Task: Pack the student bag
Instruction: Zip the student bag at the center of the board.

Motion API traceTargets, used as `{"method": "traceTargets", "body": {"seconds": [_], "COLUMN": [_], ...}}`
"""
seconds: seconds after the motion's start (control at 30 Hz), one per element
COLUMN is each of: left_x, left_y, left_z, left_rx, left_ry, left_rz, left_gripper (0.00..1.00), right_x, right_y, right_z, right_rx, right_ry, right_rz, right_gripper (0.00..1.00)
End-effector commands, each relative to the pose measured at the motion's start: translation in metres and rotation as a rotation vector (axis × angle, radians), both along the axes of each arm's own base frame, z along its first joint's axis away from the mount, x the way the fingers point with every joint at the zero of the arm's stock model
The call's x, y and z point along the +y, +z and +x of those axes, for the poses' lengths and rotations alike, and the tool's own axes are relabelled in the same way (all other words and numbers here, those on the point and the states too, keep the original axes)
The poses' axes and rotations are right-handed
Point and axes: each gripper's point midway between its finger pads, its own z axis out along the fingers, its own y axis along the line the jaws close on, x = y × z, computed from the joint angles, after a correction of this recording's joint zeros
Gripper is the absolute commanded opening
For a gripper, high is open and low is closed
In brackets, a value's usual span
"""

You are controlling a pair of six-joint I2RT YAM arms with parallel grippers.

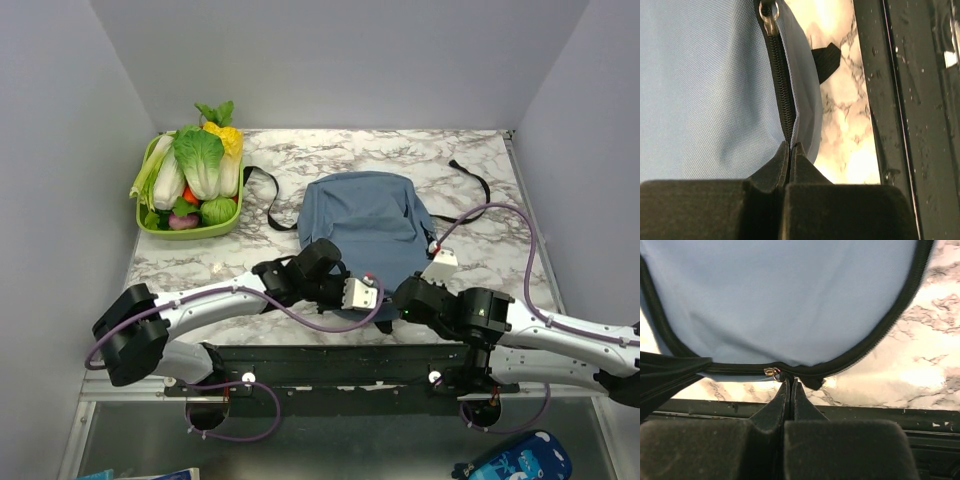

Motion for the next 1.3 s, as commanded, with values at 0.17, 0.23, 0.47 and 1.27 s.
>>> {"method": "traceTargets", "body": {"seconds": [0.17,0.23,0.47,1.27], "left_x": [0.091,0.106,0.148,0.005], "left_y": [-0.031,-0.030,-0.026,0.050], "left_z": [0.006,0.010,0.022,0.015], "left_rx": [-0.029,-0.020,-0.054,0.299], "left_ry": [0.014,0.025,0.046,0.263], "left_rz": [0.260,0.274,0.320,-0.062], "left_gripper": [0.00,0.00,0.04,0.54], "right_x": [-0.045,-0.049,-0.045,0.022], "right_y": [0.006,0.007,0.010,0.020], "right_z": [0.006,0.008,0.025,0.040], "right_rx": [-0.017,-0.020,-0.054,-0.086], "right_ry": [-0.069,-0.069,-0.060,0.118], "right_rz": [-0.174,-0.194,-0.225,-0.074], "right_gripper": [0.00,0.01,0.01,0.00]}}
